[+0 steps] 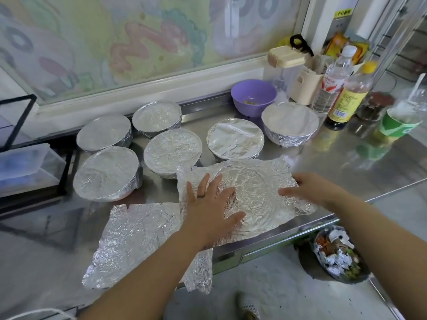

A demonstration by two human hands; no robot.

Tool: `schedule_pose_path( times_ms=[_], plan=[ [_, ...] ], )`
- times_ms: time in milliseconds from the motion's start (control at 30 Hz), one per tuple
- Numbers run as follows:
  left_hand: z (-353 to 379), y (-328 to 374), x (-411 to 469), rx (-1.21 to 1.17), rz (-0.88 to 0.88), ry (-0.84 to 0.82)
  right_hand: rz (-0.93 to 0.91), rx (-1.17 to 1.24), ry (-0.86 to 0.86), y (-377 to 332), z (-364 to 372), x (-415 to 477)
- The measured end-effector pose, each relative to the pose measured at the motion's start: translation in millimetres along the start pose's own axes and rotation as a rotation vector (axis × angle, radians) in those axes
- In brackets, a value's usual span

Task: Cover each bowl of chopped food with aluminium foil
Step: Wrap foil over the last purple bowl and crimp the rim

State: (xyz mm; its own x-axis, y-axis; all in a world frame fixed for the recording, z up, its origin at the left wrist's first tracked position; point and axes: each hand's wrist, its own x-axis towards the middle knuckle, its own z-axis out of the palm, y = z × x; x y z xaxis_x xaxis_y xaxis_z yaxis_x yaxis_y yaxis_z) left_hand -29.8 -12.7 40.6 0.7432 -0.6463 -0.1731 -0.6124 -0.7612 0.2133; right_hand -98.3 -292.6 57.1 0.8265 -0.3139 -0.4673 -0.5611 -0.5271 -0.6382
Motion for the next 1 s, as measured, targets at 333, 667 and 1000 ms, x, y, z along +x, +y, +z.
schedule_pose_path(
  times_ms=[333,667,1000],
  plan=[
    [10.9,5.4,-8.9,0.050,-0.007,-0.060,-0.074,-0.362,0.556,-25.0,25.1,-8.0],
    [12.9,8.7,-2.9,0.119,0.040,-0.052,-0.580,-0.645,0.156,-43.7,86.5,20.1],
    [11.0,7.6,-3.2,0.094,0.042,-0.053,-0.502,-0.571,0.150,-47.3,81.5,26.1]
  ],
)
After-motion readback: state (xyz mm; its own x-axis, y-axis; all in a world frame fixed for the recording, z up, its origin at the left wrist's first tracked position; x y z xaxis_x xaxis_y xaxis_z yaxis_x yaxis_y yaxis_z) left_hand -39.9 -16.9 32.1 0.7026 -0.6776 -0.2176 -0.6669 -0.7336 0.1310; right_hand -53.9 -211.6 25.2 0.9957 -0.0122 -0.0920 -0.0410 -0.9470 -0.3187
